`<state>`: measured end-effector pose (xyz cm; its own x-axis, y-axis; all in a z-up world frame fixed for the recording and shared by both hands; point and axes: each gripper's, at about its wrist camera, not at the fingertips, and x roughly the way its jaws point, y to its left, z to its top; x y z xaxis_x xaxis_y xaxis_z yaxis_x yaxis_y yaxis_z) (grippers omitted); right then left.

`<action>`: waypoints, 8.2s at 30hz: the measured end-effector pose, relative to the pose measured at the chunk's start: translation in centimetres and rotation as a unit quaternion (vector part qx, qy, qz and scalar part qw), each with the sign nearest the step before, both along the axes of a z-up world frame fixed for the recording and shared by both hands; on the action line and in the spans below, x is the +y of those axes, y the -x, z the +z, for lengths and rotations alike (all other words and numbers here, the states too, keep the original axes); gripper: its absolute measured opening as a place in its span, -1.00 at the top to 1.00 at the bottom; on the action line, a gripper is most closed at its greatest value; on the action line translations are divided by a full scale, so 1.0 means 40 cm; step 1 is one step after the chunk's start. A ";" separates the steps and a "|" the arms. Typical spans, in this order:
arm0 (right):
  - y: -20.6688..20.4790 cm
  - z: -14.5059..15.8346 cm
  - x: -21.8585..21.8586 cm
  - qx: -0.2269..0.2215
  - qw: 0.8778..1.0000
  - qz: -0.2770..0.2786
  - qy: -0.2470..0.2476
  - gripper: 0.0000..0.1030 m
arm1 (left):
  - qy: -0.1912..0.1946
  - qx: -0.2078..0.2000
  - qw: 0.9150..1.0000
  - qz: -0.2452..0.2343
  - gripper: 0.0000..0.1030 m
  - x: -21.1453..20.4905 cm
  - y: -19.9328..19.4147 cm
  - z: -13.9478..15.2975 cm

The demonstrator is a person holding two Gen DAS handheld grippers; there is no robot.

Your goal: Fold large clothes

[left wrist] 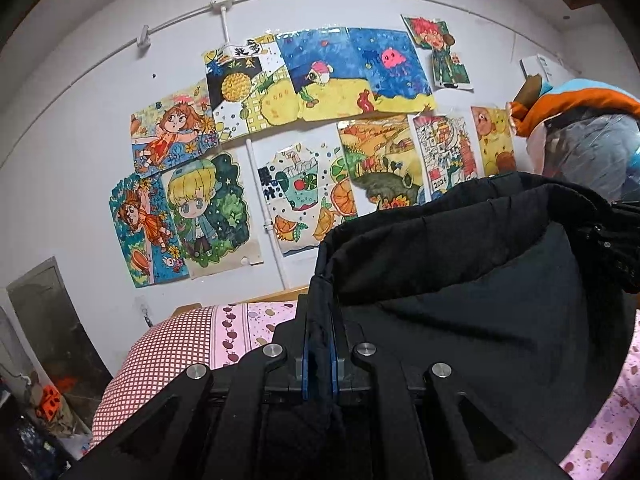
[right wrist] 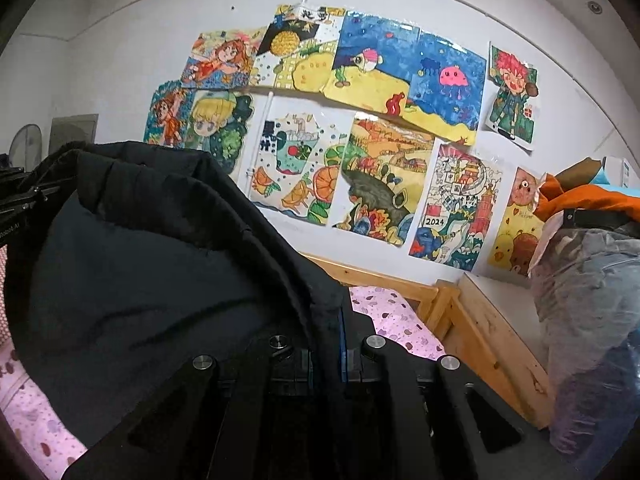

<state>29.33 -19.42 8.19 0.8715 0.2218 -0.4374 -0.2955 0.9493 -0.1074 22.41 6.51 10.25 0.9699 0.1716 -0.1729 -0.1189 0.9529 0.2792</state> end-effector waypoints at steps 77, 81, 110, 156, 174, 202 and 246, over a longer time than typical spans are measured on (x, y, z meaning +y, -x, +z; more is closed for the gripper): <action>-0.001 -0.320 -0.001 0.135 0.986 0.084 -0.057 -0.73 | 0.135 0.138 0.975 -0.107 -0.85 0.026 -0.091 -0.257; 0.000 -0.367 0.003 0.172 0.979 0.094 -0.059 -0.73 | 0.120 0.166 0.971 -0.121 -0.85 0.003 -0.087 -0.292; -0.312 -0.478 0.073 0.268 0.959 0.022 -0.093 -0.74 | 0.181 0.246 0.952 0.033 -1.00 0.065 -0.402 -0.318; -0.330 -0.620 0.064 0.273 0.949 0.010 -0.157 -0.97 | 0.147 0.232 0.961 0.036 -1.00 0.032 -0.433 -0.408; -0.289 -0.593 0.066 0.239 0.964 -0.013 -0.116 -0.97 | 0.140 0.212 0.967 0.035 -1.00 0.027 -0.392 -0.411; -0.120 -0.382 0.055 0.087 0.995 -0.038 0.014 -0.96 | 0.108 0.144 0.980 0.085 -1.00 0.065 -0.227 -0.273; -0.236 -0.532 -0.210 0.211 0.969 -0.126 -0.007 -0.96 | 0.067 0.209 0.962 0.160 -1.00 0.239 -0.186 -0.309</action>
